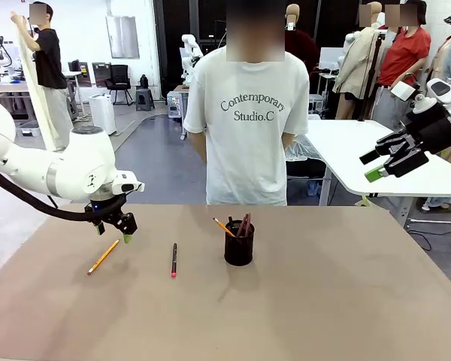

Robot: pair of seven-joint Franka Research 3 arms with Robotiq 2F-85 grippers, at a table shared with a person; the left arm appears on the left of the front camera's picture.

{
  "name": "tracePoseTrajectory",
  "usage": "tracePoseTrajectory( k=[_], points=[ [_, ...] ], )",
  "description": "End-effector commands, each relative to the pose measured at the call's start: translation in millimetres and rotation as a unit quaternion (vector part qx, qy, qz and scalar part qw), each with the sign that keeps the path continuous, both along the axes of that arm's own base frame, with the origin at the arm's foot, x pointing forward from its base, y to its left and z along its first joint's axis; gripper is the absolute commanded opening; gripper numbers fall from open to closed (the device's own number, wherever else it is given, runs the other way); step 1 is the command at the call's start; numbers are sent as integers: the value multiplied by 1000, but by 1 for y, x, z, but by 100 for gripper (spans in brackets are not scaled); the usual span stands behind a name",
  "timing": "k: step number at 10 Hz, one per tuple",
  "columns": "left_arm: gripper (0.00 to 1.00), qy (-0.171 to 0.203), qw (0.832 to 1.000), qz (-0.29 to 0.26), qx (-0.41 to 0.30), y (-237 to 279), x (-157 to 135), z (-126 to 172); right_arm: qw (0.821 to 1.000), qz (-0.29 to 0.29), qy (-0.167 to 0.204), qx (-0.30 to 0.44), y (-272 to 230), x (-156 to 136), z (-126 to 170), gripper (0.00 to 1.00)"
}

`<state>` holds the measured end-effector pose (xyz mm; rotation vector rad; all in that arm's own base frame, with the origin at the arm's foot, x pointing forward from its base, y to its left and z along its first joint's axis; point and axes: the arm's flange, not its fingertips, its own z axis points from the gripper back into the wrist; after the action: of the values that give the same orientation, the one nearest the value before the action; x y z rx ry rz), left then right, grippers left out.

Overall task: Place the pens into the pen holder.
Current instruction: Pick up a writing instrument from the table and place it into the Pen holder.

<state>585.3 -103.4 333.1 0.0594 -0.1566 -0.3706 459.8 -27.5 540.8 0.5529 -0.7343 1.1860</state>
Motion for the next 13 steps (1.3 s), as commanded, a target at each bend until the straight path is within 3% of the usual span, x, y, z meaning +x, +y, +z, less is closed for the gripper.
tracePoseTrajectory(
  k=[1,6,7,11,12,13],
  points=[
    [100,17,1000,-7,11,8,13,-7,1000,-3,-6,-5,2,0,1,100],
    [100,42,999,-1,11,16,21,-22,1000,-3,-6,-5,2,0,1,100],
    [91,45,999,1,16,16,21,-23,1000,-3,-6,-5,2,0,1,100],
    [15,49,999,3,18,17,22,-24,1000,-3,-6,-5,2,0,1,100],
    [0,49,999,3,18,16,22,-24,1000,-3,-6,-5,2,0,1,100],
    [0,50,999,3,17,15,21,-24,1000,-3,-6,-5,2,0,1,100]
  ],
)
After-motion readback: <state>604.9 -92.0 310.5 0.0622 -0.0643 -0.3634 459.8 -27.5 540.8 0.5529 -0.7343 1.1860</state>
